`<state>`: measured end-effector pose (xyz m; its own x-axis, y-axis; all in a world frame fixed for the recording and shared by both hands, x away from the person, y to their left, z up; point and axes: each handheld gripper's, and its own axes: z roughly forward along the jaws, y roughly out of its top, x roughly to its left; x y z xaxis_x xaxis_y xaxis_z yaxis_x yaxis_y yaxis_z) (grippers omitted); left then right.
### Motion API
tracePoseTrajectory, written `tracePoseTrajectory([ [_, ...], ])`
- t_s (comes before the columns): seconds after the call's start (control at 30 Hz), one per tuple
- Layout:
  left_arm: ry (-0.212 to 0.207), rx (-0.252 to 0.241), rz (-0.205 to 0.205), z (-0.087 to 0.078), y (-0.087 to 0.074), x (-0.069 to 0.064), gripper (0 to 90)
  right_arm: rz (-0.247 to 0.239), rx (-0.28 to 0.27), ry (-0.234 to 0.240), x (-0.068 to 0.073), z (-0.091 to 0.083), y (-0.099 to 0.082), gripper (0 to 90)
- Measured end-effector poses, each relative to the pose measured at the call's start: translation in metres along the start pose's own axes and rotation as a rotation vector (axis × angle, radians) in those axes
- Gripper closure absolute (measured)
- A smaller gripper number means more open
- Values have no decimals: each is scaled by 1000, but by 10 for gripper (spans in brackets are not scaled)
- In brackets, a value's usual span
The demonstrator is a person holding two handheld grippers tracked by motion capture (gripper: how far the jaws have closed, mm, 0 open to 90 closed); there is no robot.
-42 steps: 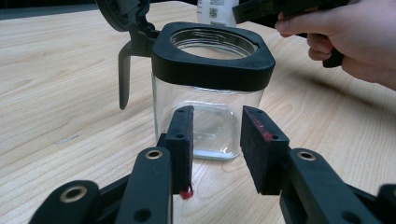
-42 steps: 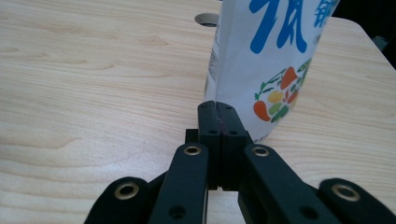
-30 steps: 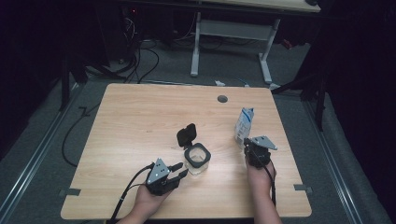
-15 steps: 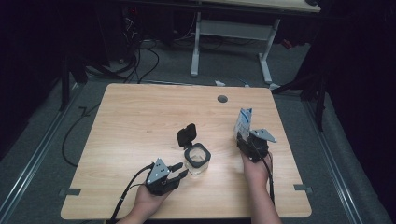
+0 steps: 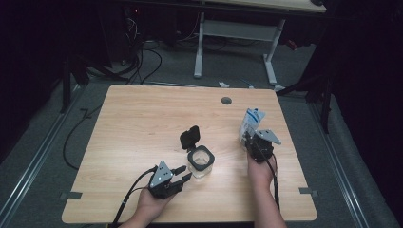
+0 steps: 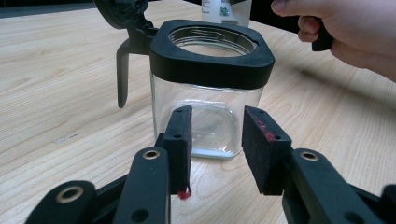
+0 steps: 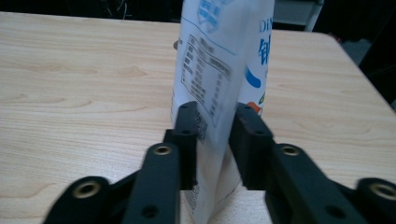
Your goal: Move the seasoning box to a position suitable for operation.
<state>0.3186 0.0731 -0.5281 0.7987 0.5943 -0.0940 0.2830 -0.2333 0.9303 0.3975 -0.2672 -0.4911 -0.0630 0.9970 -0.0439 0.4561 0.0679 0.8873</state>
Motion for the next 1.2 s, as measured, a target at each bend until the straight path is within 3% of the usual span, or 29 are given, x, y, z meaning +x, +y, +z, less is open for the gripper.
tracePoseTrajectory([
  [0.23,0,0,1,0,0,0,632,12,-6,6,1,0,-1,787],
  [0.67,-3,2,1,0,0,0,625,-56,-6,21,4,-1,-3,867],
  [0.87,-4,2,6,0,0,0,615,-67,2,53,3,-2,-1,881],
  [1.03,-5,2,8,0,0,0,612,-31,9,83,-3,-5,1,889],
  [1.2,-9,2,12,0,0,-1,595,-42,16,105,-9,-11,6,892],
])
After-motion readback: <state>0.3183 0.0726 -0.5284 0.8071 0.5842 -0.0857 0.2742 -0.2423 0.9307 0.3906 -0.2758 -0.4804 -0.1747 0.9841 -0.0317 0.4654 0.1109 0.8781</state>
